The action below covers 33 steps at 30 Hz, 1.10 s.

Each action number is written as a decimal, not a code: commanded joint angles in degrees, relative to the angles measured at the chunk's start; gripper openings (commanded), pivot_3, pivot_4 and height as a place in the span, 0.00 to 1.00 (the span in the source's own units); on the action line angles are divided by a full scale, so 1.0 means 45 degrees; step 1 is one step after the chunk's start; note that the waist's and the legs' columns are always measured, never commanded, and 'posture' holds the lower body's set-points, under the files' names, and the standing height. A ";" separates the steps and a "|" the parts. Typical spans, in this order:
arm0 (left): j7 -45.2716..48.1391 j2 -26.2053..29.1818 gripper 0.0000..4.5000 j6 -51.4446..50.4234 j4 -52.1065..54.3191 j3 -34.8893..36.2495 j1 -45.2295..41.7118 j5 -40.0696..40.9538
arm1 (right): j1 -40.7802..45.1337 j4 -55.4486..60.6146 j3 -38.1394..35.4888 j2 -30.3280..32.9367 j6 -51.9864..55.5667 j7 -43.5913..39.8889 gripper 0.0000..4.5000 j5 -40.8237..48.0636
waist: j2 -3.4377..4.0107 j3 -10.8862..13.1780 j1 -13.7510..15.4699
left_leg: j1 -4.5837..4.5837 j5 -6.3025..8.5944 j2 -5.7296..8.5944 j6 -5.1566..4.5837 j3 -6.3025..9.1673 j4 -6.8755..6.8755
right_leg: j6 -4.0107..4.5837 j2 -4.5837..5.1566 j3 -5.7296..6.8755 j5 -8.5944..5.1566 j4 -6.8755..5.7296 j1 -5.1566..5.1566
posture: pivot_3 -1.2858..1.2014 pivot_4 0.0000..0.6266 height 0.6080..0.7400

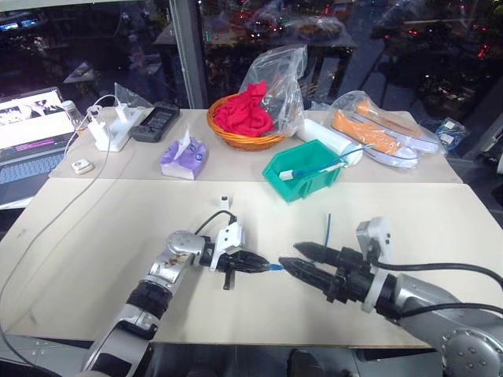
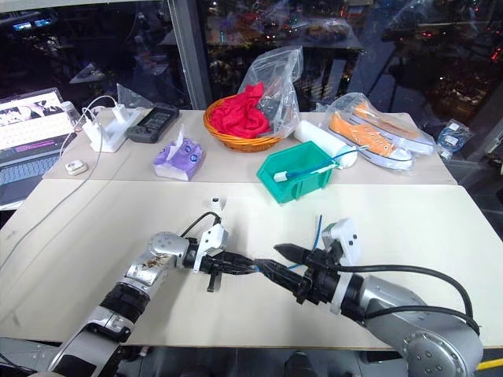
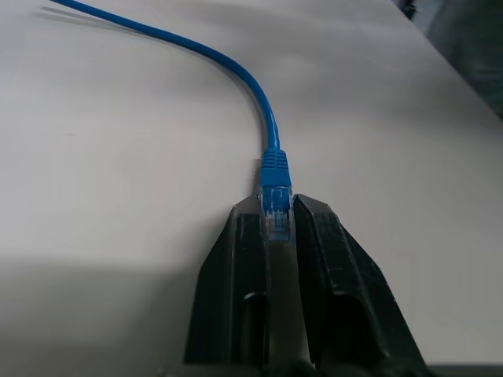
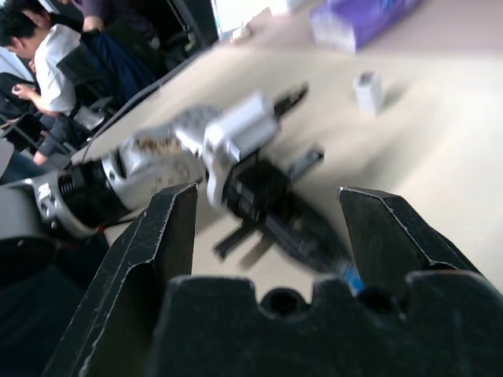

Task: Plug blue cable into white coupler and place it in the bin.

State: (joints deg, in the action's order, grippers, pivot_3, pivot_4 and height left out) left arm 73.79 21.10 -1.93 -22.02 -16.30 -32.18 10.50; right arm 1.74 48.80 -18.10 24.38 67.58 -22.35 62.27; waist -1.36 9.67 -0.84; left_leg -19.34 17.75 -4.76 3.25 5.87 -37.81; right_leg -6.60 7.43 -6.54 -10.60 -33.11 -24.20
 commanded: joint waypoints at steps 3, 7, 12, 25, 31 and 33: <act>-0.1127 -0.0243 0.01 -0.1244 0.2836 0.0791 0.0363 0.0922 | -0.2419 0.0313 -0.0678 0.0741 -0.0753 0.1683 0.74 0.3644 | -0.0001 0.0001 0.0031 | 0.0000 0.0009 -0.0001 -0.0017 0.0009 0.0002 | 0.0006 0.0000 0.0010 -0.0008 0.0000 0.0008 | 0.52 0.24 0.91; -0.1716 -0.0330 0.01 -0.1670 0.3872 0.0744 0.0786 0.0982 | -0.2857 -0.0192 0.0557 0.0304 -0.1542 0.4551 0.74 0.4743 | 0.0000 0.0000 -0.0073 | -0.0003 0.0011 -0.0001 -0.0019 0.0008 0.0002 | 0.0011 0.0000 0.0005 -0.0011 -0.0006 0.0011 | 0.52 0.24 0.91; -0.2353 -0.0584 0.01 -0.2291 0.5111 0.0577 0.1351 0.1079 | -0.2145 -0.1316 0.1574 -0.1851 -0.3627 0.8310 0.74 0.4810 | -0.0001 0.0001 -0.0106 | 0.0000 0.0002 0.0001 -0.0006 0.0010 0.0007 | 0.0020 -0.0004 -0.0002 -0.0020 -0.0008 0.0010 | 0.52 0.24 0.91; -0.3063 -0.0741 0.01 -0.2784 0.5727 0.0457 0.1259 0.1158 | -0.1863 -0.1654 0.2645 -0.2236 -0.5583 0.9946 0.74 0.5885 | 0.0024 0.0002 -0.0044 | -0.0003 -0.0001 0.0002 -0.0001 0.0036 0.0012 | 0.0029 -0.0006 0.0011 -0.0033 -0.0004 -0.0002 | 0.52 0.24 0.91; -0.2982 -0.0684 0.01 -0.2857 0.5958 0.0301 0.1301 0.1256 | -0.1604 -0.1873 0.2990 -0.2130 -0.6104 1.0027 0.74 0.5880 | 0.0024 0.0002 -0.0030 | -0.0005 -0.0001 0.0003 0.0000 0.0036 0.0012 | 0.0031 -0.0006 0.0010 -0.0034 -0.0004 -0.0001 | 0.52 0.24 0.91; -0.2988 -0.0653 0.01 -0.2856 0.5977 0.0274 0.1301 0.1278 | -0.1592 -0.1910 0.3060 -0.2091 -0.6209 1.0006 0.74 0.5898 | 0.0024 0.0002 -0.0027 | -0.0005 -0.0001 0.0002 -0.0001 0.0036 0.0012 | 0.0031 -0.0006 0.0011 -0.0034 -0.0004 0.0000 | 0.52 0.24 0.91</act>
State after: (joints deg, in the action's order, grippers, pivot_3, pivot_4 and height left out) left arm 60.21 18.07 -15.13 2.58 -14.84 -25.83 15.63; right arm -5.56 39.50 -4.77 14.78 41.21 22.68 87.11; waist -1.26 9.68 -0.96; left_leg -19.36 17.75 -4.75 3.24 6.04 -37.76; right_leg -6.46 7.40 -6.49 -10.75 -33.13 -24.20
